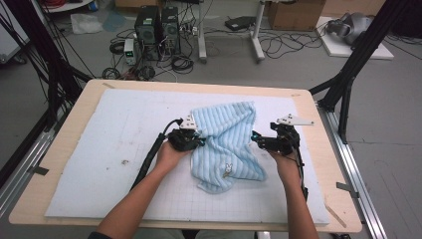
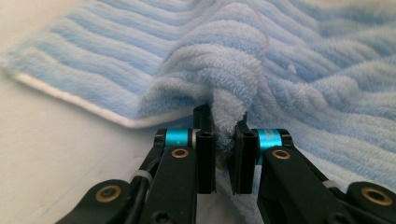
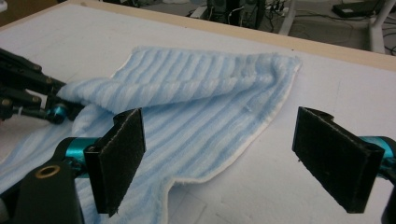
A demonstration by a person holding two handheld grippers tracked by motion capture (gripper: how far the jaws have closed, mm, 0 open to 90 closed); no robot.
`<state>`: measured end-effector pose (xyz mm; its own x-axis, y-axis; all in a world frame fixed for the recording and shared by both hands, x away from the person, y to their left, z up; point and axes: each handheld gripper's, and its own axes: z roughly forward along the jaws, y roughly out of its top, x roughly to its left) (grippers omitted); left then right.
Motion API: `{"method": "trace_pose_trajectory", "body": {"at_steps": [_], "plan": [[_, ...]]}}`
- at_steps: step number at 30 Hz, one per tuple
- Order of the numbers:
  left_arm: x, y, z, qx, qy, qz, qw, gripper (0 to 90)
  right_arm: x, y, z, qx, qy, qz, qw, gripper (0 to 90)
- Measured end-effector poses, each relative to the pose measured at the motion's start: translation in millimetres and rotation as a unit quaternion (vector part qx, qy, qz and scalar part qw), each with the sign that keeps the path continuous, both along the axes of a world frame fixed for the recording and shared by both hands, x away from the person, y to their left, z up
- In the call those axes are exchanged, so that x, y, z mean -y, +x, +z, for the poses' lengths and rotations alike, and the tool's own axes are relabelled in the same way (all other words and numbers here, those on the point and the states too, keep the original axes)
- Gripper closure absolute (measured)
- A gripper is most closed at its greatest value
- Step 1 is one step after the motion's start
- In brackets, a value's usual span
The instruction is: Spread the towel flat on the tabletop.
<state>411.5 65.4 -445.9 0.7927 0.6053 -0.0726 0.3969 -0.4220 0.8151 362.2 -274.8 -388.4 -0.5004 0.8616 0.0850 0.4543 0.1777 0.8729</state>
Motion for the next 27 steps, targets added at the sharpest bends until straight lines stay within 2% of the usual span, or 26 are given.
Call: {"method": "trace_pose_trajectory", "body": {"at_steps": [3,7,10,14,18,22,25,27], "plan": [[-9.5,5.7,0.8,-0.006,-0.023,0.019,0.9995,82.8,-1.5,0.9,-1.1,-0.002,0.000,0.001,1.0000,16.4],[-21.8,12.3,2.6,-0.004,-0.039,0.042,0.9984,82.9,-3.7,2.8,-3.2,-0.007,0.002,0.000,1.0000,16.4],[-34.1,17.8,3.4,-0.009,-0.064,0.065,0.9958,82.9,-6.6,3.4,-4.3,-0.008,0.001,0.003,1.0000,16.4],[-45.8,22.6,4.4,-0.011,-0.082,0.091,0.9924,83.0,-8.1,4.8,-5.3,-0.008,-0.001,0.001,1.0000,16.5],[-55.0,29.2,6.2,-0.007,-0.086,0.112,0.9900,83.0,-5.9,6.6,-5.6,-0.002,0.006,-0.004,1.0000,18.6],[-62.5,36.3,5.4,-0.002,-0.089,0.134,0.9870,82.9,-8.4,9.6,-8.3,-0.009,0.008,0.001,0.9999,22.1],[-67.8,39.2,3.0,-0.002,-0.096,0.151,0.9838,82.9,-15.9,12.4,-11.8,-0.019,0.013,0.018,0.9996,26.1],[-71.0,40.3,3.7,0.005,-0.100,0.162,0.9817,82.9,-25.8,14.9,-15.0,-0.024,0.012,0.044,0.9987,31.0]]}}
